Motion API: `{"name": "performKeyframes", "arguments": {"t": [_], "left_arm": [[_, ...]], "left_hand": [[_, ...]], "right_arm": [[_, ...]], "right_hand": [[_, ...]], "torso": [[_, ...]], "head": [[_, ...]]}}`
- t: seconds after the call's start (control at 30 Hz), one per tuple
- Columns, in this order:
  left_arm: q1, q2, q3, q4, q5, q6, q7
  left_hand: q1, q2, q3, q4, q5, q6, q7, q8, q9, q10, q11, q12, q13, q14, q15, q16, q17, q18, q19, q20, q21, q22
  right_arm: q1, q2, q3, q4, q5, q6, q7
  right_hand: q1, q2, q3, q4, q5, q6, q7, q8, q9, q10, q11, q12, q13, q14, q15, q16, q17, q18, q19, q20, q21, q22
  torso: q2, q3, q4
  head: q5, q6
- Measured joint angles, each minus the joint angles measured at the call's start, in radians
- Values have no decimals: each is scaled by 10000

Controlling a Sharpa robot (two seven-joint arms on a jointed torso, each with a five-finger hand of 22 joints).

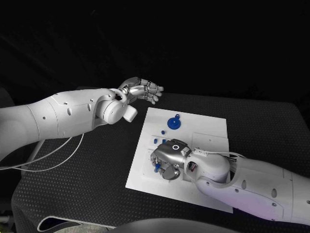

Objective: Assemble the parts on the task board

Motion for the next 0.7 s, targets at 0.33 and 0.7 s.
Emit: {"name": "performKeyframes", "arguments": {"t": [0.33, 0.7], "left_arm": [[-2, -1, 0, -15, 1, 26, -14], [-3, 0, -1, -38, 2, 36, -26]], "left_hand": [[0, 0, 0, 0, 0, 0, 0, 0, 0, -1, -1, 0, 0, 0, 0, 0, -1, 7, -34, 35, 0, -2], [0, 0, 0, 0, 0, 0, 0, 0, 1, -1, -1, 0, 1, 0, 0, 0, -1, 13, -34, 36, 0, 6]], "right_arm": [[-26, -26, -25, 25, -3, -205, -52], [-35, -15, -28, 14, 14, -257, -70]], "right_hand": [[0, -2, 17, -39, -1, 21, 22, -1, -25, 75, -1, -6, 0, 0, 1, 0, 20, -13, -1, 0, 41, -4], [-1, -4, 15, -40, -8, 23, 29, -5, -22, 75, -1, -9, 17, 34, -25, 0, 29, -61, -1, 1, 41, -5]], "torso": [[-2, 1, -1], [-2, 6, -9]], "head": [[28, 3], [46, -59]]}}
